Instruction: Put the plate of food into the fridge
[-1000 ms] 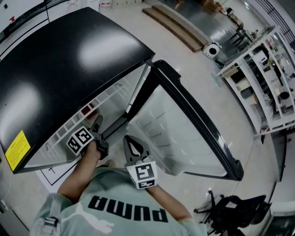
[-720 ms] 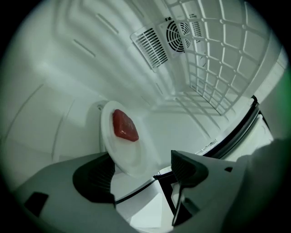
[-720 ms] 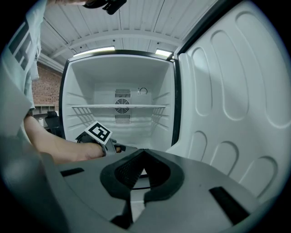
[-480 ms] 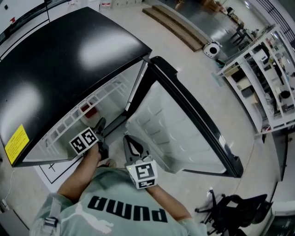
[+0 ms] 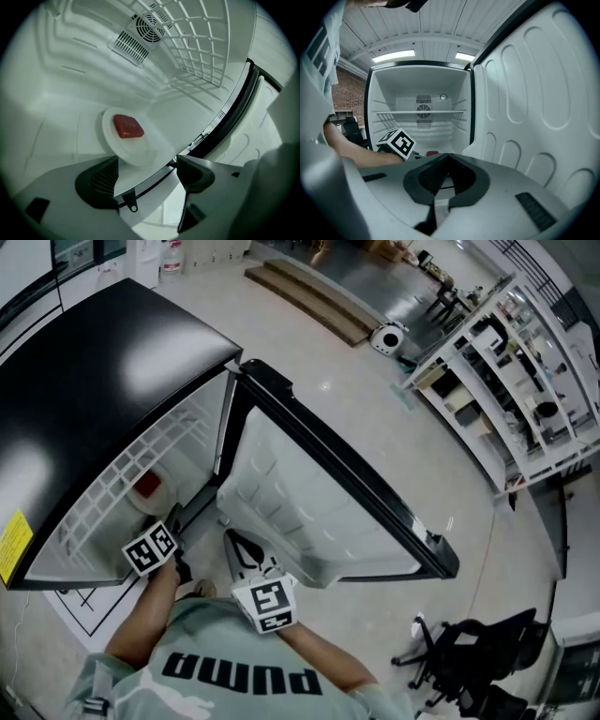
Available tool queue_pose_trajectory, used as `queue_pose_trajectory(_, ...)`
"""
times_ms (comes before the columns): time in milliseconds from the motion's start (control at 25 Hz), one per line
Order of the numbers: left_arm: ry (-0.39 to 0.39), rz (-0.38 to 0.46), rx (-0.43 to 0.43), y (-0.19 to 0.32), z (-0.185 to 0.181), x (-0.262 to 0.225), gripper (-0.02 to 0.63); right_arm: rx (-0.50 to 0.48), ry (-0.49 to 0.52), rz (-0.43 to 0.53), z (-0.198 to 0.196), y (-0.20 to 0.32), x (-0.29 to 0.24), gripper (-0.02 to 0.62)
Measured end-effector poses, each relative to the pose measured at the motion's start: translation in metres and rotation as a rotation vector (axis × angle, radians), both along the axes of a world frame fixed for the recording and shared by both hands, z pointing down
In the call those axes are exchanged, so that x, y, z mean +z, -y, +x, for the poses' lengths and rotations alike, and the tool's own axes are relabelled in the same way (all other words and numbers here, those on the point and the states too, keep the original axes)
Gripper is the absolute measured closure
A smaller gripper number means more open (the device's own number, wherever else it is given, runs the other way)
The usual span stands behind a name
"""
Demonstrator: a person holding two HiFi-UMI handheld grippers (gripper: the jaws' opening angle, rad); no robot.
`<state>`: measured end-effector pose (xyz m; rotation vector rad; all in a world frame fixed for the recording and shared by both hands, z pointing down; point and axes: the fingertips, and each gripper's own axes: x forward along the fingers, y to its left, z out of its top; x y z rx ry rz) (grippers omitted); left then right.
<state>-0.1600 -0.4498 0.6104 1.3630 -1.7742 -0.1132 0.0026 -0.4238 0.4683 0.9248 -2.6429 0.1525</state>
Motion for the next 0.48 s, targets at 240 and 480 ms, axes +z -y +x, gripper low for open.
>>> queue_pose_trajectory(240,0.074,0.044,-0.017,-0.018,-0.005,-0.022,0.238,-0.010,-0.017,0.006,0.007,-0.017,-0.010,0.591)
queue_pose_trajectory(480,0.089,0.090,-0.008,-0.019,0.004,-0.032,0.238,-0.005,-0.011,0.017,0.018,-0.022,-0.016,0.591)
